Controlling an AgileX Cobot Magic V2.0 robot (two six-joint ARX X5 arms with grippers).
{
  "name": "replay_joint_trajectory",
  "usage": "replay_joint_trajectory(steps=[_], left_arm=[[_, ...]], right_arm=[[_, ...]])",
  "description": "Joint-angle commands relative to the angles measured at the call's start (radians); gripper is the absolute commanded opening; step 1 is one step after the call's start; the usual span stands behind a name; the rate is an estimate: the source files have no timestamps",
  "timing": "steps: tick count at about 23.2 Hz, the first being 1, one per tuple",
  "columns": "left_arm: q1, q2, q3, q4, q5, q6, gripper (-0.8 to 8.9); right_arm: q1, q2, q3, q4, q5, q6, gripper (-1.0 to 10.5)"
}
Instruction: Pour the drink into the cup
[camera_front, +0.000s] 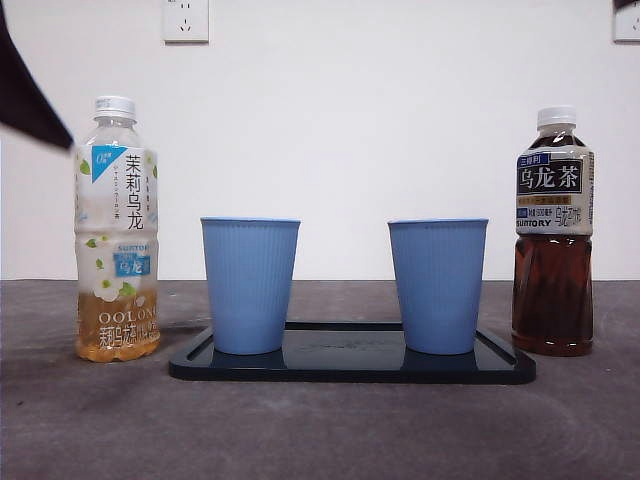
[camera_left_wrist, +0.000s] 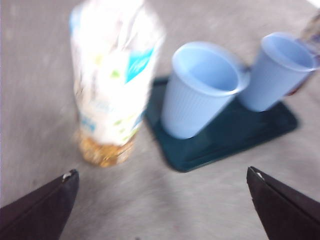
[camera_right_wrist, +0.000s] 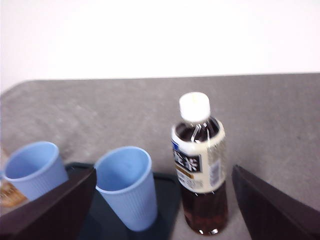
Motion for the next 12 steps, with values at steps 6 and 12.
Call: replay_joint_trajectory(steps=[6, 12], left_arm=[[-0.066, 0.200, -0.038, 0.238, -0.092, -0.035, 6.33], [-0.087, 0.363, -0.038, 0.381, -0.150, -0.002, 6.33]], right_arm=[[0.012, -0.013, 0.068, -0.014, -0.023, 0.004, 4.3], [0.012, -0.014, 0.095, -0.016, -0.045, -0.008, 4.3]])
